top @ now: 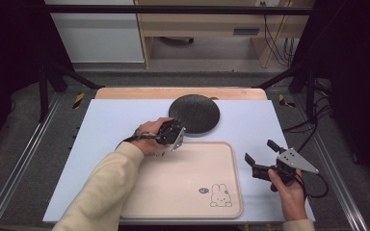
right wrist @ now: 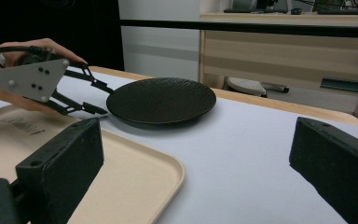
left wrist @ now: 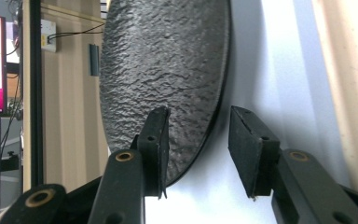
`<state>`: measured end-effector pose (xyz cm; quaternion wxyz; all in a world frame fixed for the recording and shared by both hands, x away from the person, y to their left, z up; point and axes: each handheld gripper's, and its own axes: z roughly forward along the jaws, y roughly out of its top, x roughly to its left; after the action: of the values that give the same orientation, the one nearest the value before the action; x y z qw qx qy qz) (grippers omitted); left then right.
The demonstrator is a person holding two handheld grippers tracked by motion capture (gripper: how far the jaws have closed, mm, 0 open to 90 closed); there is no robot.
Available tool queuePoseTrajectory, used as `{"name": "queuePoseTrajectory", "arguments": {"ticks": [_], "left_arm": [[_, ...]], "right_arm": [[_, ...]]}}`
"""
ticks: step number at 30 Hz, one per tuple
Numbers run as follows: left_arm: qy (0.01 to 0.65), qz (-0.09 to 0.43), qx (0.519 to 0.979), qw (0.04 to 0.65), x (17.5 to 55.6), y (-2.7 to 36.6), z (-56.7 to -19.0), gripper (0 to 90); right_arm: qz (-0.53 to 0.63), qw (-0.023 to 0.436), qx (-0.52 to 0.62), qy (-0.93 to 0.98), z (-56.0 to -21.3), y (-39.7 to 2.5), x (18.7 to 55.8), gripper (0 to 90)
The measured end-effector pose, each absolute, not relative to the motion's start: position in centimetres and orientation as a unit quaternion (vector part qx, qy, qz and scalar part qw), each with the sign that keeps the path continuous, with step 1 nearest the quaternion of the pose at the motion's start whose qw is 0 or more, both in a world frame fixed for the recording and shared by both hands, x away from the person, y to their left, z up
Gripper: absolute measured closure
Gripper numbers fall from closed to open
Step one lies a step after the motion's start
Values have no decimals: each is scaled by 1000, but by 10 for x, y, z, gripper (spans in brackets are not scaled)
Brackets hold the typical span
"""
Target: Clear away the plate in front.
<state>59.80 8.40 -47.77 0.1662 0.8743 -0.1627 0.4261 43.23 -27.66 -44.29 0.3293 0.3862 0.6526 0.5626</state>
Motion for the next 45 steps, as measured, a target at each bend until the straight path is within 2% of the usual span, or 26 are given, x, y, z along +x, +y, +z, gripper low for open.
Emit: {"name": "queuePoseTrajectory", "arguments": {"ticks": [19,45], "left_arm": [[-184,445,862,158,606,84,-488,761],[-212,460,851,136,616,77,-495,745]], "right_arm": [[562,330,388,652,-443,-278,432,32],[559,328,390,654,-445,-278,433,33]]}}
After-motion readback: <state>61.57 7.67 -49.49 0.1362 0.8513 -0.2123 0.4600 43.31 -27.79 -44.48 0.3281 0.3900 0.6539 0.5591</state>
